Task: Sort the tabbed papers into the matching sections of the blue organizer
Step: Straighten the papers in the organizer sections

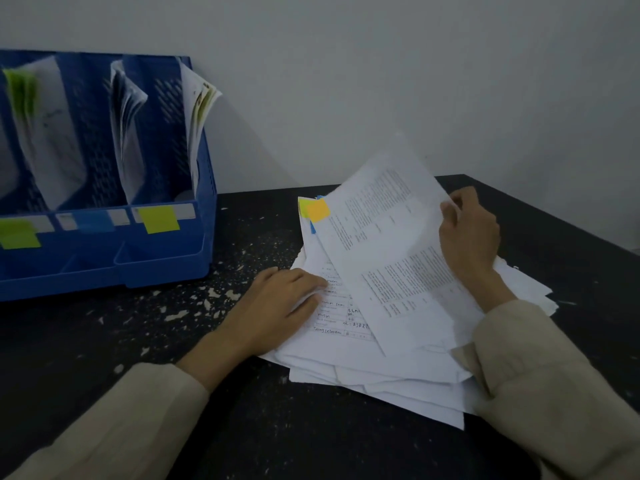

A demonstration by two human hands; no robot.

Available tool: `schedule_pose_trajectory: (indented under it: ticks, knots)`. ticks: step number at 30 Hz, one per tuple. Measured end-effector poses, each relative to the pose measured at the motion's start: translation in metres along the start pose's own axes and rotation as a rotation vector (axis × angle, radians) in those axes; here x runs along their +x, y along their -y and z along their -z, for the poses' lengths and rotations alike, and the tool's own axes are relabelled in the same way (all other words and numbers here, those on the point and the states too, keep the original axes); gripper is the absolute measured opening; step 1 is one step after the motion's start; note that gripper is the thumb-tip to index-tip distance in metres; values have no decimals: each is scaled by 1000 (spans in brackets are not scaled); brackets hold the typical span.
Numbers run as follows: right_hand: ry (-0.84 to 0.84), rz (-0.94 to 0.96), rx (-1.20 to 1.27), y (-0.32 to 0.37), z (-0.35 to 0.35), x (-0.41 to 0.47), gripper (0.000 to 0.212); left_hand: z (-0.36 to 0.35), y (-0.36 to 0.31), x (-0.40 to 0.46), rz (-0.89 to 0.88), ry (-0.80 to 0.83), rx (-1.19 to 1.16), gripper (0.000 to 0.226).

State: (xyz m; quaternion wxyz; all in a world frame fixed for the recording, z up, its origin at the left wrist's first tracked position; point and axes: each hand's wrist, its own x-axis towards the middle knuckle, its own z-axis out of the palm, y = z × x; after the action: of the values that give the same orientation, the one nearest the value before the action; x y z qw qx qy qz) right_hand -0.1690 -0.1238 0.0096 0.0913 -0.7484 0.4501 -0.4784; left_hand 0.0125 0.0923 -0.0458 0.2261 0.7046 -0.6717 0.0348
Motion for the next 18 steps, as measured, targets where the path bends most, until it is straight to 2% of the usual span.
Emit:
schedule_pose_trajectory:
  ticks: [3, 6, 11, 15, 18]
  knots:
    - [-40, 32, 284, 5, -1, 0, 17, 6, -2, 3, 80, -147, -202, 43]
    - [-63, 36, 499, 25, -3, -9, 10, 22, -5, 8, 159, -323, -382, 48]
    - [7, 5, 775, 68, -14, -32, 7, 61, -2, 12, 246, -457, -396, 42]
    - [54, 36, 888, 115, -15, -36, 6, 104, 10, 8, 275, -604, -471, 32]
    - [124, 58, 944, 150, -14, -38, 6, 137, 24, -3, 296, -749, -489, 38]
